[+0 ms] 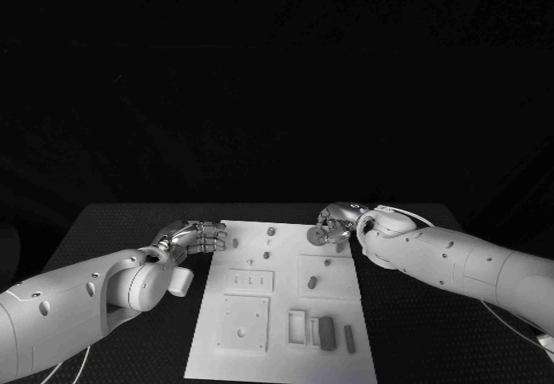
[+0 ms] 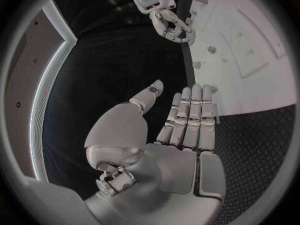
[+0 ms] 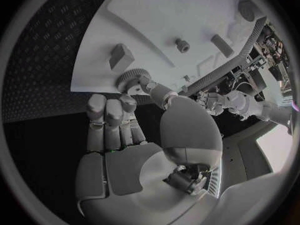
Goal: Assemble the parts on the task board
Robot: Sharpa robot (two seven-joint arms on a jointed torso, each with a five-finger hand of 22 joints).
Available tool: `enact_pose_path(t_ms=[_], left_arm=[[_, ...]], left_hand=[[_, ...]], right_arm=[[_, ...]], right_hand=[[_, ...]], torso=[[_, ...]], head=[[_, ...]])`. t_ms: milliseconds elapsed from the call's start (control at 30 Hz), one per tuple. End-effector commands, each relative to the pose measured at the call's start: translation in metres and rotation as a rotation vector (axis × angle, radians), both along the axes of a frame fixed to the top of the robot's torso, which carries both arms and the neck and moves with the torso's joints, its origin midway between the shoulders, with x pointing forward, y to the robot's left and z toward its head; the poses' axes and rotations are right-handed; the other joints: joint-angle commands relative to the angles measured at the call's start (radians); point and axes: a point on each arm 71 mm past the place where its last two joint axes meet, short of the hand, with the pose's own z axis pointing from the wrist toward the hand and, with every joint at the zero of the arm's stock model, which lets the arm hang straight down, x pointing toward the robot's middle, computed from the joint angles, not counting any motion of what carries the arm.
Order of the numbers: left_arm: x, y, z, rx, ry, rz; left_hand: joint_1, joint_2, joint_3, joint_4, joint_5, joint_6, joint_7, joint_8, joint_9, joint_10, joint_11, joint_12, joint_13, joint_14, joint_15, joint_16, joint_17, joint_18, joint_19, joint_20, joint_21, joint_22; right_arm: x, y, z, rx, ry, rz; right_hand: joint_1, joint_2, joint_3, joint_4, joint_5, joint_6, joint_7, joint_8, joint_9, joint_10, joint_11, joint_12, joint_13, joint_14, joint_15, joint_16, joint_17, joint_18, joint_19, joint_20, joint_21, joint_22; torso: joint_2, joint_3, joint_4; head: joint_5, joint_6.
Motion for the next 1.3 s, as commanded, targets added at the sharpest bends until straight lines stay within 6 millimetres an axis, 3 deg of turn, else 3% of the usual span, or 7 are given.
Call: enact_pose_path(t_ms=[33,133,233,567,900,1133,1300], left_arm=[[-0.0004,-0.0027,0.0010,-0.007,-0.005,-0.021],[-0.0004,-0.0028,0.0010,-0.007,-0.004,-0.022],[-0.0003,-0.0032,0.0009,-0.008,-0.003,-0.025],[-0.0005,-0.0024,0.0009,-0.007,-0.002,-0.025],[-0.0004,-0.0024,0.0008,-0.007,-0.002,-0.025],[-0.0004,-0.0024,0.0008,-0.007,-0.002,-0.025],[-0.0004,-0.0021,0.0008,-0.007,-0.001,-0.025]], left_hand=[[0.005,0.003,0.000,0.000,0.004,0.003,0.004,-0.005,-0.002,0.004,0.006,-0.006,-0.001,0.005,0.002,-0.004,0.002,0.002,0.005,-0.001,-0.006,-0.001],[0.005,0.003,0.000,0.000,0.004,0.003,0.004,-0.005,-0.002,0.004,0.006,-0.006,-0.001,0.005,0.002,-0.004,0.002,0.002,0.005,-0.001,-0.006,-0.001],[0.005,0.003,0.000,-0.001,0.004,0.003,0.004,-0.005,-0.002,0.004,0.006,-0.006,-0.001,0.005,0.002,-0.004,0.002,0.002,0.005,-0.001,-0.006,-0.001],[0.005,0.002,0.000,-0.001,0.004,0.002,0.004,-0.006,-0.002,0.003,0.006,-0.007,-0.002,0.005,0.002,-0.005,0.002,0.002,0.005,-0.001,-0.007,-0.001],[0.005,0.002,0.000,0.000,0.004,0.002,0.004,-0.006,-0.002,0.003,0.006,-0.008,-0.002,0.005,0.002,-0.006,0.003,0.002,0.006,-0.001,-0.007,-0.001],[0.005,0.002,0.000,0.000,0.004,0.002,0.004,-0.006,-0.002,0.003,0.006,-0.009,-0.002,0.005,0.002,-0.007,0.003,0.002,0.006,-0.001,-0.008,-0.001],[0.005,0.003,0.000,0.000,0.004,0.002,0.004,-0.006,-0.002,0.003,0.006,-0.009,-0.002,0.005,0.002,-0.007,0.004,0.002,0.006,-0.001,-0.008,-0.001]], right_arm=[[-0.0005,0.0030,-0.0026,-0.019,0.012,0.015],[0.0000,0.0048,-0.0025,-0.018,0.009,0.015],[0.0002,0.0046,-0.0030,-0.023,0.012,0.016],[0.0009,0.0067,-0.0039,-0.035,0.007,0.017],[0.0008,0.0096,-0.0047,-0.043,0.004,0.022],[0.0003,0.0097,-0.0063,-0.053,0.007,0.024],[0.0003,0.0089,-0.0072,-0.070,0.003,0.024]], right_hand=[[-0.006,0.002,-0.003,0.001,0.001,0.015,0.015,0.001,-0.002,0.003,0.002,0.006,-0.002,0.004,-0.003,0.007,-0.001,0.054,-0.001,-0.008,0.007,0.019],[-0.007,-0.001,-0.003,0.002,0.001,0.012,0.017,-0.001,-0.004,0.003,0.003,0.007,-0.004,0.004,-0.001,0.008,-0.001,0.054,-0.001,-0.009,0.007,0.018],[-0.008,-0.007,-0.002,0.002,0.001,0.006,0.022,-0.006,-0.007,0.002,0.008,0.008,-0.006,0.003,0.003,0.009,-0.002,0.054,-0.001,-0.010,0.008,0.017],[-0.003,-0.006,0.000,-0.004,0.001,0.025,0.025,0.004,-0.005,0.002,0.011,0.014,-0.010,0.004,0.007,0.013,-0.003,0.054,0.000,-0.011,0.010,0.017],[-0.013,-0.024,-0.002,0.000,0.001,0.016,0.029,-0.003,-0.009,-0.004,0.015,0.015,-0.015,-0.001,0.011,0.013,-0.006,0.054,-0.002,-0.010,0.009,0.015],[-0.008,-0.017,0.002,-0.001,0.001,0.034,0.025,0.006,-0.005,-0.003,0.012,0.020,-0.018,0.001,0.008,0.018,-0.007,0.054,-0.001,-0.011,0.011,0.016],[0.011,0.010,0.004,-0.028,0.001,0.052,0.019,0.015,-0.001,-0.002,0.005,0.026,-0.023,0.005,0.002,0.023,-0.006,0.054,-0.001,-0.013,0.014,0.017]], torso=[[0.000,0.0000,-0.0008],[0.000,-0.0003,-0.0008],[0.000,0.0000,-0.0003],[0.000,-0.0003,-0.0008],[0.000,-0.0001,-0.0007],[0.000,0.0000,-0.0010],[0.000,0.0001,-0.0010]], head=[[0.000,0.000],[0.001,0.001],[0.009,0.002],[0.009,-0.001],[0.008,-0.003],[0.008,-0.003],[0.006,-0.004]])
